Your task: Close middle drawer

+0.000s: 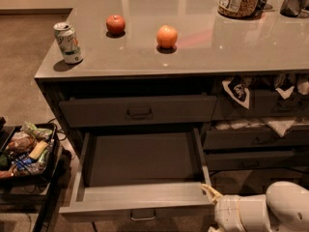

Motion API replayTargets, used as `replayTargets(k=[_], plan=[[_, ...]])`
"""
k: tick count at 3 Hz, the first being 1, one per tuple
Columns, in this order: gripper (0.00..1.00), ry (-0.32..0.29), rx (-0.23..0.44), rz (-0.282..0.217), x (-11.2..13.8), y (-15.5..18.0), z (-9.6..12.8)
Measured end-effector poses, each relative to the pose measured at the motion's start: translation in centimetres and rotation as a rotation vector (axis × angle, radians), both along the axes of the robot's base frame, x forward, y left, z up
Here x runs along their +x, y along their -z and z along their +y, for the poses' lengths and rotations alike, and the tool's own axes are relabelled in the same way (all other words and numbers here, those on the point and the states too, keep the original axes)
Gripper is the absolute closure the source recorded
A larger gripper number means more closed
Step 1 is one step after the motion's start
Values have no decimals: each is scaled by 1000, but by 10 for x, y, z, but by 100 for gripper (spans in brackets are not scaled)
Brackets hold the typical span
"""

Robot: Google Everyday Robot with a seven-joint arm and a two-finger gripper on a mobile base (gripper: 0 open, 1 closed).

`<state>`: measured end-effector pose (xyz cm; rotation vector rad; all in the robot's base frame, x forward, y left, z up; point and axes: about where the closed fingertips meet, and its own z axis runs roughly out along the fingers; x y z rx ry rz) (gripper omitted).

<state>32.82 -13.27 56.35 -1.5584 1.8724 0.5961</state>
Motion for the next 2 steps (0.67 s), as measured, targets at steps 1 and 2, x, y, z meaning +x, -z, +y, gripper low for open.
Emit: replayTargets(k=[1,2], plan=[[0,38,26,-19,-9,26,7],[0,46,55,-30,-13,55,14]])
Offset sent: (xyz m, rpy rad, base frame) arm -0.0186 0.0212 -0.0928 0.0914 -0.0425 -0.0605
